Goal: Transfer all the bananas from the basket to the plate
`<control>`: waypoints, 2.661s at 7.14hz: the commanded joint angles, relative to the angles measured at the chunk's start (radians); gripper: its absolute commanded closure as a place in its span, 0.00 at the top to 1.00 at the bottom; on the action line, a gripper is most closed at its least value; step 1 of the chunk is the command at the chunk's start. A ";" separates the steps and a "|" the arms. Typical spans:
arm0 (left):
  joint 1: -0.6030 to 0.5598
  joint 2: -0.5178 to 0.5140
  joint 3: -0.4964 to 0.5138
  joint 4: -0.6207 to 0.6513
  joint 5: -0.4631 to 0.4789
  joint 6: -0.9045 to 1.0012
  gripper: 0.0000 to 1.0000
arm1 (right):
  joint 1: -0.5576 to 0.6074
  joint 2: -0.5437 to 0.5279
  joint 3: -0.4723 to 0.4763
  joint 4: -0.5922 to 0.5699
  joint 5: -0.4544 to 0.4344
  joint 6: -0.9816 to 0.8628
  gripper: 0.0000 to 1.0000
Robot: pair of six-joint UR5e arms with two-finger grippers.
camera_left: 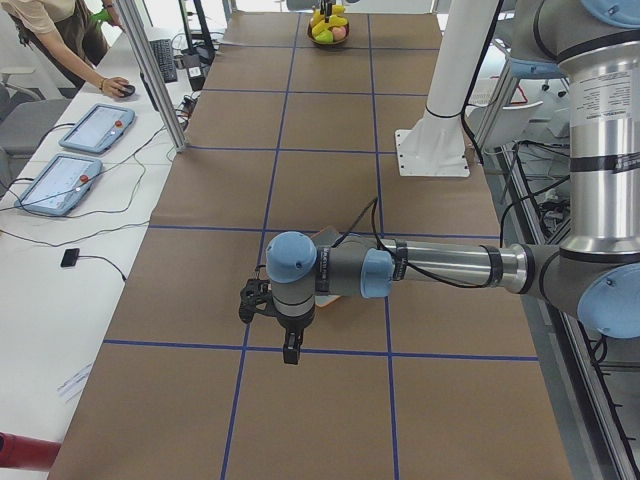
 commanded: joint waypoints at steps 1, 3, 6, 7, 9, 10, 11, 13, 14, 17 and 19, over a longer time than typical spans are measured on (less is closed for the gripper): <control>0.000 0.002 0.000 -0.002 0.000 0.000 1.00 | -0.017 0.002 -0.007 0.017 0.005 0.012 0.91; 0.000 0.005 -0.002 -0.002 0.000 0.002 1.00 | -0.034 0.002 -0.007 0.020 0.005 0.012 0.87; 0.000 0.006 -0.003 -0.002 0.000 0.002 1.00 | -0.042 0.002 -0.017 0.026 -0.003 0.006 0.72; 0.000 0.006 -0.003 -0.002 0.000 0.002 1.00 | -0.042 0.002 -0.020 0.026 -0.004 0.002 0.70; 0.000 0.006 -0.003 -0.017 0.000 0.000 1.00 | -0.042 0.000 -0.021 0.026 -0.010 0.002 0.48; 0.000 0.008 -0.002 -0.029 0.000 -0.001 1.00 | -0.042 0.000 -0.021 0.026 -0.010 -0.002 0.36; 0.000 0.008 -0.002 -0.029 0.000 -0.001 1.00 | -0.042 0.000 -0.020 0.037 -0.010 -0.003 0.18; 0.000 0.008 -0.002 -0.031 0.000 -0.001 1.00 | -0.042 0.002 -0.014 0.046 -0.010 -0.005 0.00; 0.000 0.008 -0.002 -0.031 0.000 -0.003 1.00 | -0.039 0.003 -0.004 0.046 -0.006 -0.003 0.00; 0.000 0.008 -0.002 -0.031 -0.002 -0.006 1.00 | 0.013 0.014 0.055 0.006 0.036 -0.002 0.00; 0.000 0.005 -0.009 -0.028 -0.002 -0.006 1.00 | 0.045 0.067 0.226 -0.229 0.028 0.000 0.00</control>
